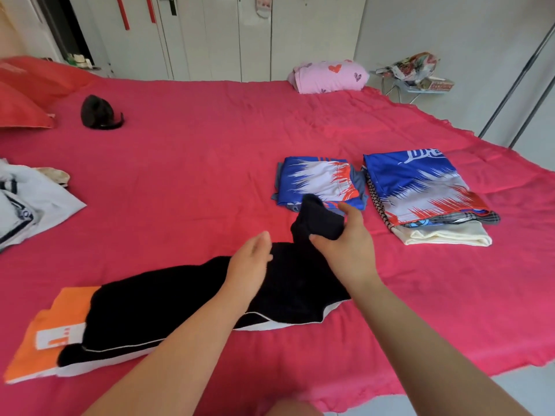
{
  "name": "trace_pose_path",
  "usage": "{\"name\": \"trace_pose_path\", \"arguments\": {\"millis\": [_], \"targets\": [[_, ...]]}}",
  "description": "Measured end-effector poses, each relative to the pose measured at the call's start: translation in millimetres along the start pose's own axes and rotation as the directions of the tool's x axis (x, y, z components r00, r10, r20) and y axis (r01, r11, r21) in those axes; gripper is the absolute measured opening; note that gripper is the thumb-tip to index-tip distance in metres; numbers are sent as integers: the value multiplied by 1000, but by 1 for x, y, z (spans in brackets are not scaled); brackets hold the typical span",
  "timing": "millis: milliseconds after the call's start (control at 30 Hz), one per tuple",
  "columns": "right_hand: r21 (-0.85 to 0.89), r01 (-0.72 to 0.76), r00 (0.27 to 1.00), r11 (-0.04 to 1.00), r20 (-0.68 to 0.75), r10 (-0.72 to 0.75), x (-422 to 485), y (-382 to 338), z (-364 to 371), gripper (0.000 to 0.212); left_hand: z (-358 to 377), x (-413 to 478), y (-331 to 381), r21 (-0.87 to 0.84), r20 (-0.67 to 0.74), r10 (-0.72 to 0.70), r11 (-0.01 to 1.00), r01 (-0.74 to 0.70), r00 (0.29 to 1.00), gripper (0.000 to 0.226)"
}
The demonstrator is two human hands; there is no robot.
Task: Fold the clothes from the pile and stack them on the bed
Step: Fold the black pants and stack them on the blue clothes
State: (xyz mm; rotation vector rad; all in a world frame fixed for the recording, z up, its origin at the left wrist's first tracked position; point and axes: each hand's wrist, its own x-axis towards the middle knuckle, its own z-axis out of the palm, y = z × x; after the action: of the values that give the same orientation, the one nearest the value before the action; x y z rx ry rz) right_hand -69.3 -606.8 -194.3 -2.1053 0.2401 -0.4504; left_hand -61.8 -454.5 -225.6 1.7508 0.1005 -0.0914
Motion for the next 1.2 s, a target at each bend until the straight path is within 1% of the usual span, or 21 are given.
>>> {"name": "trace_pose_path", "arguments": {"millis": [67,167,233,300,367,400,467,533,600,667,700,733,767,833,900,933,1000,1033,1067,1133,1200], "targets": [[16,87,996,996,18,-87,-20,-26,23,68,-26,-6,9,-367,92,-197,905,217,976,54],[46,194,961,980,191,-199,-59,-54,66,68,-75,-13,10,-570,198,-297,741,356,934,74],[63,307,867,950,393,-307,-90,-61,93,69,-106,-20,3,-573,176,-320,736,361,931,69],[77,432,733,899,550,-400,-115,-58,113,61,-132,-27,-9,-515,129,-342,779,357,931,50],[84,520,648,850,609,-457,-131,-53,124,48,-152,-30,-26,-394,81,-352,848,354,932,37],[80,562,641,823,587,-495,-134,-49,128,43,-159,-32,-33,-342,52,-348,875,344,936,35],[35,615,682,788,478,-553,-133,-43,131,37,-167,-31,-47,-280,5,-334,904,322,943,38],[-53,603,747,796,387,-540,-122,-37,128,37,-167,-31,-53,-202,-26,-291,938,280,956,46],[-190,566,808,802,322,-494,-108,-27,124,40,-163,-28,-56,-91,-109,-238,969,228,965,60],[-372,496,855,785,366,-367,-96,-15,118,50,-158,-27,-58,106,-208,-160,977,185,965,72],[-464,454,865,761,433,-253,-93,-8,115,56,-157,-27,-60,271,-229,-105,948,167,968,74],[-541,425,846,726,523,-105,-92,1,113,62,-155,-30,-59,472,-226,-51,868,155,973,75],[-579,427,806,695,592,-2,-94,9,111,69,-153,-31,-61,656,-208,21,744,124,978,73],[-589,455,769,668,639,39,-97,17,109,86,-147,-35,-65,852,-113,253,522,-37,961,67],[-553,427,804,716,595,-20,-96,12,110,85,-138,-36,-66,868,10,410,450,-212,912,60],[-529,412,824,742,563,-55,-94,9,111,83,-135,-36,-67,869,77,375,428,-246,924,56],[-508,386,850,770,520,-83,-94,8,110,78,-134,-34,-77,905,159,106,381,-188,982,57],[-498,362,862,788,500,-80,-93,11,107,72,-135,-33,-82,926,168,-24,347,-149,986,60],[-474,324,880,819,469,-78,-92,16,104,64,-136,-33,-82,938,162,-94,323,-124,982,62],[-405,241,915,882,397,-67,-90,26,96,48,-134,-29,-75,946,149,-79,301,-119,986,64],[-357,189,928,915,371,-46,-89,32,88,45,-125,-26,-61,946,136,18,295,-135,991,65]]}}
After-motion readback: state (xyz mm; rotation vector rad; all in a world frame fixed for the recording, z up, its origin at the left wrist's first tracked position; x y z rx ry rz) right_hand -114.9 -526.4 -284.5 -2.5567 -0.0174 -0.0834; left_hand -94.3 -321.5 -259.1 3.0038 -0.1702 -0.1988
